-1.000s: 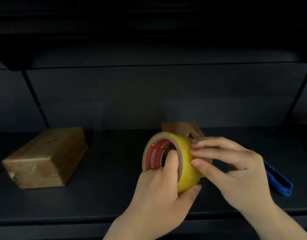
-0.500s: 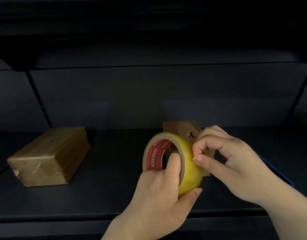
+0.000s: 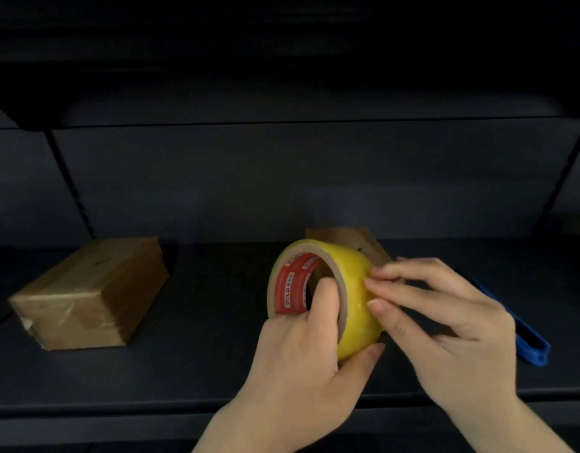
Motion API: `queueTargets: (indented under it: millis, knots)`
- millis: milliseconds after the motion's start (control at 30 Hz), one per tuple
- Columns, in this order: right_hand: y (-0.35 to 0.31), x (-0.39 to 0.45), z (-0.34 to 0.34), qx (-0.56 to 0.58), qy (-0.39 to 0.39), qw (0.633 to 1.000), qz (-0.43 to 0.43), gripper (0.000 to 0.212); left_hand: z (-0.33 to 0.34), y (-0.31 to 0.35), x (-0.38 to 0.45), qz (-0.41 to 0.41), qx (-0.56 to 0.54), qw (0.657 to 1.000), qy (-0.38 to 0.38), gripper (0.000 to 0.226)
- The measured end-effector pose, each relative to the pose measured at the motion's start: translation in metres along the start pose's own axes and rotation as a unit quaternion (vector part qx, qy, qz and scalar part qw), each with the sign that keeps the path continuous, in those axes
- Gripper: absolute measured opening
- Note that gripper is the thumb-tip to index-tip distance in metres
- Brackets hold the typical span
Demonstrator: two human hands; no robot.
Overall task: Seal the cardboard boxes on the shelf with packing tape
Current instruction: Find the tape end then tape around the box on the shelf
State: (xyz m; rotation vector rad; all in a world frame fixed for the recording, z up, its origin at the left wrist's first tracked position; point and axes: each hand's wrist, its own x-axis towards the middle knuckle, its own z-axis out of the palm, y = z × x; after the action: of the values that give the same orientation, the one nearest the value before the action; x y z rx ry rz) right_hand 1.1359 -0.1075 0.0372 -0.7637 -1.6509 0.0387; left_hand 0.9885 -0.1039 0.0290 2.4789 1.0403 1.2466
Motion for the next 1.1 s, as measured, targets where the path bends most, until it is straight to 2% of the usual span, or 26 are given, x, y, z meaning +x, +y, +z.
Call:
queueTargets:
  millis: [133,300,467,567,833,900,967,1067,1100]
  knots:
    - [-0.003,0.007,-0.008,0.031,-0.033,0.997,0.059,0.027,0.000,-0.001,-0.001,0.003,0.011,1.000,-0.002,0.049]
    - [-0.003,0.018,-0.017,0.059,-0.104,0.990,0.077,0.016,0.000,-0.004,-0.003,0.020,0.021,0.999,-0.014,0.045]
    - [-0.002,0.026,-0.021,0.029,-0.178,0.982,0.057,0.007,-0.003,-0.003,-0.003,0.032,0.043,0.998,-0.028,0.044]
    - [-0.002,0.026,-0.019,0.026,-0.192,0.980,0.054,0.003,-0.004,-0.004,-0.004,0.028,0.036,0.998,-0.034,0.041]
    - [-0.001,0.024,-0.014,-0.047,-0.229,0.972,0.037,0.007,-0.003,-0.006,-0.005,0.014,-0.006,1.000,-0.026,0.043]
    - [-0.002,0.024,-0.011,-0.061,-0.225,0.972,0.032,0.007,-0.003,-0.007,-0.005,0.006,-0.020,1.000,-0.022,0.044]
    - [-0.005,0.022,-0.008,-0.049,-0.180,0.982,0.029,0.005,-0.006,-0.007,-0.005,-0.007,-0.037,0.999,-0.015,0.045]
    - [-0.009,0.013,-0.002,-0.046,-0.102,0.994,0.008,0.031,-0.010,-0.005,-0.002,-0.010,-0.064,0.998,-0.011,0.043]
    - [-0.010,0.010,0.001,-0.054,-0.083,0.995,-0.004,0.034,-0.011,-0.004,-0.002,-0.009,-0.071,0.997,-0.009,0.043]
